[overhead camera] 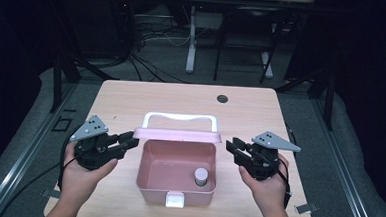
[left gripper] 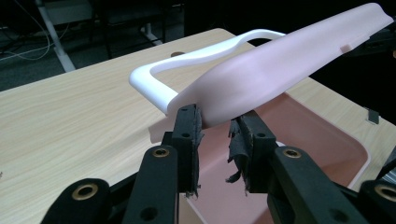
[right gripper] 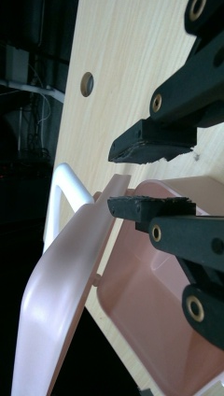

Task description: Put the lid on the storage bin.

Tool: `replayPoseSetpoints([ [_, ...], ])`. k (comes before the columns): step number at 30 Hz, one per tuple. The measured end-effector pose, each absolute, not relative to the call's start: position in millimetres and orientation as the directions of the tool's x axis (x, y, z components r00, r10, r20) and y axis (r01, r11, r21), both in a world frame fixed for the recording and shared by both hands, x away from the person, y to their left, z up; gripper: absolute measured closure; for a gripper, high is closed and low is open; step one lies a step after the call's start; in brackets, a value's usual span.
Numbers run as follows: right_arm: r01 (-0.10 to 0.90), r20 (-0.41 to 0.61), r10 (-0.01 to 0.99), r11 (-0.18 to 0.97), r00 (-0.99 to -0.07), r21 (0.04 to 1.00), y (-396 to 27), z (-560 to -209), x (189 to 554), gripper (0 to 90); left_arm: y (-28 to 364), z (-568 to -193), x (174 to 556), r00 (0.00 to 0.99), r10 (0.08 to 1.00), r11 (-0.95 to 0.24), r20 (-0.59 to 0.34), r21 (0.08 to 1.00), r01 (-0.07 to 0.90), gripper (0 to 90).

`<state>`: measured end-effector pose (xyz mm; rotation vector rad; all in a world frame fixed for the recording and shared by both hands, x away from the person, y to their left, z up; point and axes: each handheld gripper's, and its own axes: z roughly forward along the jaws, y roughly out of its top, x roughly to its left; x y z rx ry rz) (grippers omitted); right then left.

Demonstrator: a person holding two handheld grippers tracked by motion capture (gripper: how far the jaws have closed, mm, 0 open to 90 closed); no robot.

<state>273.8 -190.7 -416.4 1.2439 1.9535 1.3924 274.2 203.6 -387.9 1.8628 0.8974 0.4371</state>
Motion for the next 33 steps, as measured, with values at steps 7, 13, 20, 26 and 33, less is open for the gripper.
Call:
replayPoseSetpoints([
  [7, 0.434, 0.147, 0.857, 0.097, -0.494, 0.896, -189, -417, 277, 69.5, 204, -391, 270, 0.666, 0.741, -0.248, -0.085, 0.887, 0.389, 71.5],
  [13, 0.432, 0.142, 0.860, 0.098, -0.490, 0.897, -185, -416, 279, 69.7, 205, -393, 267, 0.668, 0.739, -0.253, -0.083, 0.885, 0.390, 71.3],
  [20, 0.432, 0.108, 0.873, 0.125, -0.476, 0.893, -181, -418, 281, 70.3, 205, -397, 263, 0.673, 0.735, -0.261, -0.084, 0.881, 0.394, 71.0],
  [26, 0.442, 0.115, 0.872, 0.124, -0.476, 0.889, -181, -420, 281, 70.3, 207, -401, 259, 0.675, 0.732, -0.254, -0.093, 0.882, 0.397, 71.0],
  [33, 0.447, 0.117, 0.871, 0.126, -0.477, 0.886, -182, -422, 279, 70.3, 207, -407, 254, 0.678, 0.729, -0.258, -0.093, 0.880, 0.398, 70.9],
])
